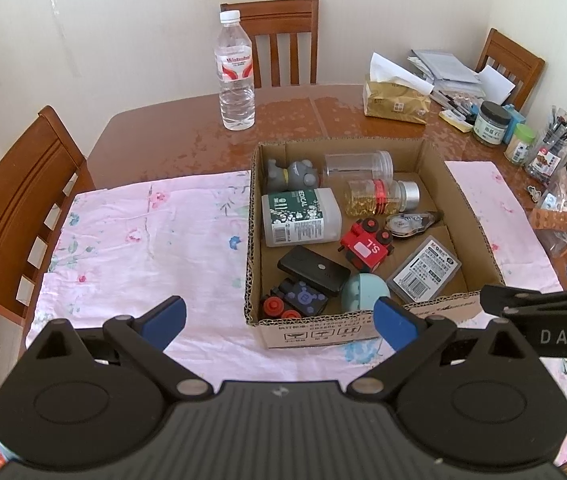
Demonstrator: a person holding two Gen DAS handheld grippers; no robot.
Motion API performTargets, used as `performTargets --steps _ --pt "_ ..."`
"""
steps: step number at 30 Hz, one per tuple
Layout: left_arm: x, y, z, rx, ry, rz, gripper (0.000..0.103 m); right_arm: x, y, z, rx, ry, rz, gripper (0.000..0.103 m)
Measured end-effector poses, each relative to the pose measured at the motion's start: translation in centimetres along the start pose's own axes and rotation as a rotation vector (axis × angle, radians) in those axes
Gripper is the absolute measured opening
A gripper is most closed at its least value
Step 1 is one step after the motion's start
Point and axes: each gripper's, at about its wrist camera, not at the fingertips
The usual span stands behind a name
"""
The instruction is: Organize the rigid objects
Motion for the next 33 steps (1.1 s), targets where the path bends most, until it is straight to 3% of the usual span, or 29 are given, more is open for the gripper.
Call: performTargets --steps 33 --pt "0.16 -0.12 -0.55 0.006 -0.003 0.007 0.1 0.28 -0.04 -0.42 -0.003 0.006 0.003 0.103"
Point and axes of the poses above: each gripper's, at about its wrist camera, not at the fingertips, and x roughly the way its jaws point, z to its left, y to its underside, and after that the axes turned 13 degrees about -z, right-handed
